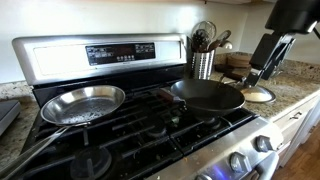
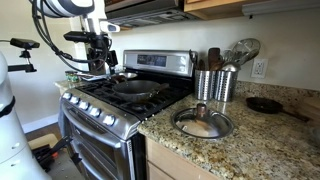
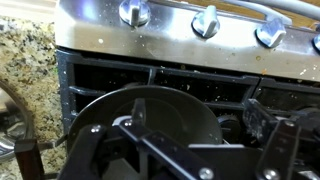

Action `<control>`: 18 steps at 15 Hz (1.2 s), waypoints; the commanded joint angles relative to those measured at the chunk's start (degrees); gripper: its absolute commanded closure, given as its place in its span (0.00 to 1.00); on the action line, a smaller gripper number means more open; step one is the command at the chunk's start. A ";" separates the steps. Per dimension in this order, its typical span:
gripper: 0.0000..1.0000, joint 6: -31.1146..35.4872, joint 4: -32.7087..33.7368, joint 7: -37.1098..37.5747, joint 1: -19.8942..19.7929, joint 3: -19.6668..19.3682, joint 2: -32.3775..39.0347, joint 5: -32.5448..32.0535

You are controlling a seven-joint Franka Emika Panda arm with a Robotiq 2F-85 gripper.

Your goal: Pick up the lid and close the frying pan

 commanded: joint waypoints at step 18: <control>0.00 8.35 6.96 -5.88 -17.88 -12.17 8.95 -20.22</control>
